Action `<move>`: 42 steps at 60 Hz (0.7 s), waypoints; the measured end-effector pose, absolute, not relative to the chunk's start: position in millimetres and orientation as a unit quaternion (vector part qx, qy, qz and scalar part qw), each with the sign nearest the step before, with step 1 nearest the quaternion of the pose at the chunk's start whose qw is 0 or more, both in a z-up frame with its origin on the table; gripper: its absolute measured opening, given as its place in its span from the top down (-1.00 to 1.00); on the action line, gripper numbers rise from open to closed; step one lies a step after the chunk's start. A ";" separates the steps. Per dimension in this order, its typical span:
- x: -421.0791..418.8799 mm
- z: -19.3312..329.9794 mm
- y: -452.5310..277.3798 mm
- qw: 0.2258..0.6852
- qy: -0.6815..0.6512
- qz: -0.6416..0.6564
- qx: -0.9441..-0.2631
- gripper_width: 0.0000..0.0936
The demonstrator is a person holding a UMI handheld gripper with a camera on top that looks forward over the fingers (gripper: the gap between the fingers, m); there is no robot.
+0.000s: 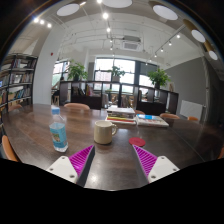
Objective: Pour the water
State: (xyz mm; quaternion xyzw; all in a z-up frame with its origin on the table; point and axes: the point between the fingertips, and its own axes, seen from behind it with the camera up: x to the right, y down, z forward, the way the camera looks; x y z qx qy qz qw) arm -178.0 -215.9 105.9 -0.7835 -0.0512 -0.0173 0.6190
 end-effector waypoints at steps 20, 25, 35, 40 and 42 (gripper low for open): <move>-304.0 80.0 -217.0 0.638 -0.078 0.025 -0.766 -0.60; -343.1 83.5 -209.4 0.646 -0.087 0.049 -0.757 -0.60; -381.6 85.6 -171.0 0.649 -0.087 0.070 -0.753 -0.61; -391.3 84.9 -151.5 0.648 -0.082 0.074 -0.754 -0.60; -396.0 84.5 -143.3 0.648 -0.081 0.077 -0.753 -0.60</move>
